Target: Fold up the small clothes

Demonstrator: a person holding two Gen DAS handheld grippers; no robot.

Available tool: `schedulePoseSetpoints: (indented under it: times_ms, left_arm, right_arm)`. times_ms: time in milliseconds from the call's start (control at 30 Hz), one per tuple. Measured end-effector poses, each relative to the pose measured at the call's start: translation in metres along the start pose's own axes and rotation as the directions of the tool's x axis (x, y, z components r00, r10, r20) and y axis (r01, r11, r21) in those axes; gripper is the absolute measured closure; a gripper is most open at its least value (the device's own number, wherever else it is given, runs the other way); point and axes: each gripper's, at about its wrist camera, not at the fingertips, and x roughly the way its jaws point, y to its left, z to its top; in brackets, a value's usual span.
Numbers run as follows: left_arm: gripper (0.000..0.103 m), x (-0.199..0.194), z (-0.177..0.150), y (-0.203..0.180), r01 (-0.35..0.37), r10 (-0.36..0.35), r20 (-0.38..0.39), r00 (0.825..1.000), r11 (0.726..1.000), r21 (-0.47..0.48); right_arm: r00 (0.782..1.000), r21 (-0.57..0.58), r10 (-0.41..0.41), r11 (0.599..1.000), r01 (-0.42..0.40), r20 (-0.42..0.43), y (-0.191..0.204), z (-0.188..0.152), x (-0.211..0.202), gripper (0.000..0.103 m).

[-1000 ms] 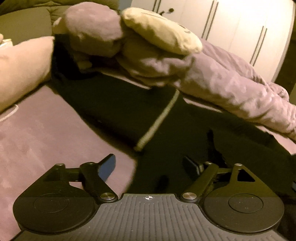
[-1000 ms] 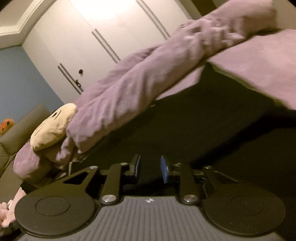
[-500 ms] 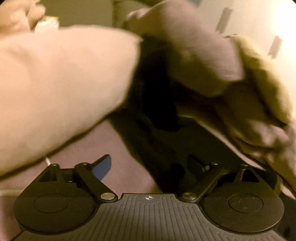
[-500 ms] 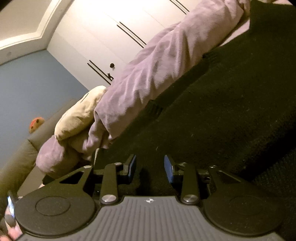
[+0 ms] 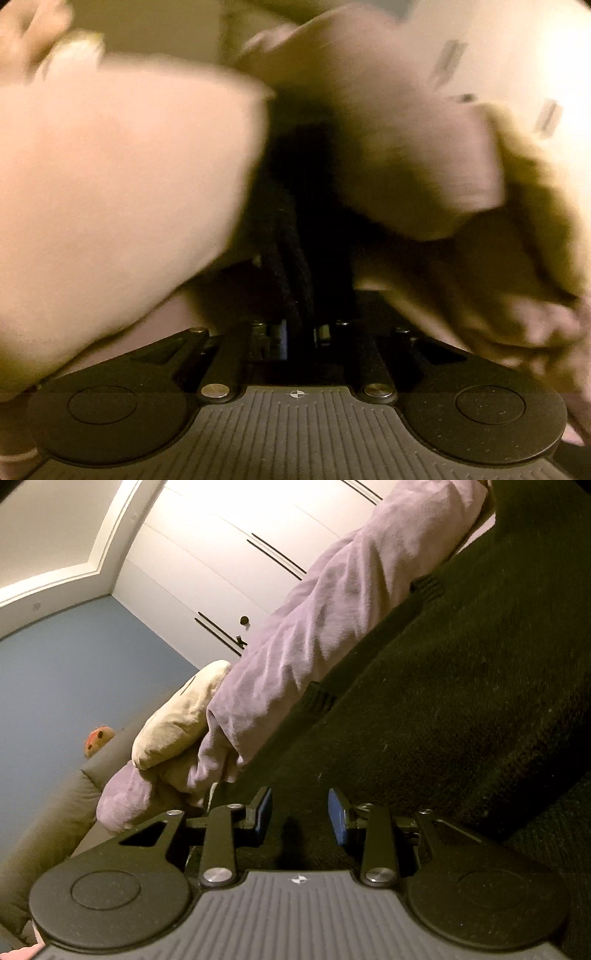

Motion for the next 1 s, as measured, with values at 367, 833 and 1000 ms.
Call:
schedulePoseSetpoints:
  times_ms: [367,833,1000]
  left_arm:
    - [0.088,-0.204,-0.099,-0.238,0.446,-0.468,-0.075,0.881,0.765,0.463]
    - [0.007,-0.25,-0.266,-0.242,0.452,-0.342,-0.337,0.877,0.826,0.337]
    - [0.005,-0.253,-0.254,-0.168,0.25,-0.178,-0.253,0.951,0.924,0.291]
  right_arm:
    - [0.999,0.104,-0.012,0.995,0.015,-0.036,0.006,0.015,-0.007,0.069]
    - [0.983,0.083,-0.182,0.98,0.184,-0.028,-0.01,0.082,-0.161,0.041]
    - [0.982,0.057,-0.116,0.99,0.126,-0.148,0.013,0.066,-0.128,0.038]
